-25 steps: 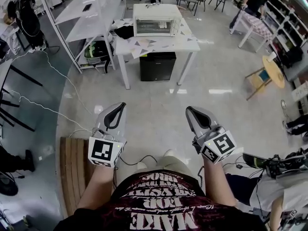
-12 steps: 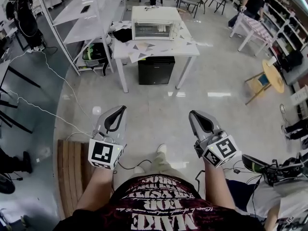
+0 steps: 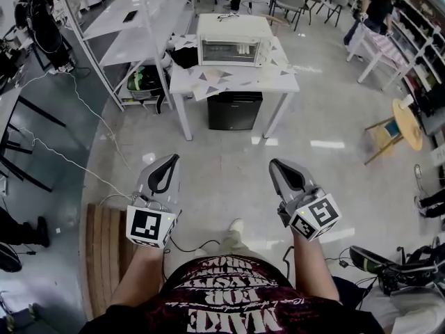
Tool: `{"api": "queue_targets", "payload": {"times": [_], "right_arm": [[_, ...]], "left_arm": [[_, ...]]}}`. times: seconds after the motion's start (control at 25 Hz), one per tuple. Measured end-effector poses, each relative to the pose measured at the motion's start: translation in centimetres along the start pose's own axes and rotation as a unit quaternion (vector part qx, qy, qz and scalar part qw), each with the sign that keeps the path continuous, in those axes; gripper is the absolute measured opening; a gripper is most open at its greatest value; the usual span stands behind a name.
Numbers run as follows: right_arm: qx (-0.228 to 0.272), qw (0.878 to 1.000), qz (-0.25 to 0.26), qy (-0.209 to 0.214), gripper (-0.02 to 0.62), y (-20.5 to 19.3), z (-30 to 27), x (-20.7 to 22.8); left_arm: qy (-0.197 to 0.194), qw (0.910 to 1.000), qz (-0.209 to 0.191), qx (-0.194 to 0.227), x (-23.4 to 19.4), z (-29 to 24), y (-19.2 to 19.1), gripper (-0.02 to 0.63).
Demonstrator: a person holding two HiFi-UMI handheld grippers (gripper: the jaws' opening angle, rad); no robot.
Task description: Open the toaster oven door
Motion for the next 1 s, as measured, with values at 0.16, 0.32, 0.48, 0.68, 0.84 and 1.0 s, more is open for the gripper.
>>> {"api": "queue_targets", "payload": {"times": [0.16, 0.32, 0.48, 0.68, 0.84, 1.0], "right_arm": [[-0.001, 1.0, -0.005, 0.008, 0.026, -0.2, -1.3, 2.1], [-0.004, 1.0, -0.014, 0.011, 0.026, -0.7, -2.5, 4.2], [-0.002, 1.0, -0.015, 0.015, 0.026, -0.6, -3.3, 5.8], [0.003, 1.0, -0.018, 0.006, 0.025, -0.6, -3.5, 8.7], [0.008, 1.0, -0.016, 0.006, 0.026, 0.4, -3.6, 10.8], [0.011, 1.0, -0.019, 0.009, 0.026, 0.5, -4.0, 13.2]], "left_arm": [[0.011, 0.9999, 0.001, -0.012, -0.7, -1.7, -0.8, 0.0], [0.008, 0.9998, 0.003, -0.019, -0.8, -3.8, -1.2, 0.001], [0.0, 0.9998, 0.001, -0.022, -1.0, -6.2, -1.0, 0.002], [-0.009, 0.9998, 0.005, -0.017, -0.6, -9.4, -0.9, 0.002], [-0.008, 0.9998, 0.014, -0.011, -0.4, -11.4, -0.1, 0.002], [-0.006, 0.9997, 0.021, -0.01, -0.2, -13.8, 0.2, 0.002]]}}
Point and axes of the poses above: the fingertips, and each gripper's own axes: z backward along the fingers, x to its right, y out of its top, the point moved 9 cm from there along z, backward along the fingers, and after that the axes turned 3 degrees about z, right-handed, at the moved point
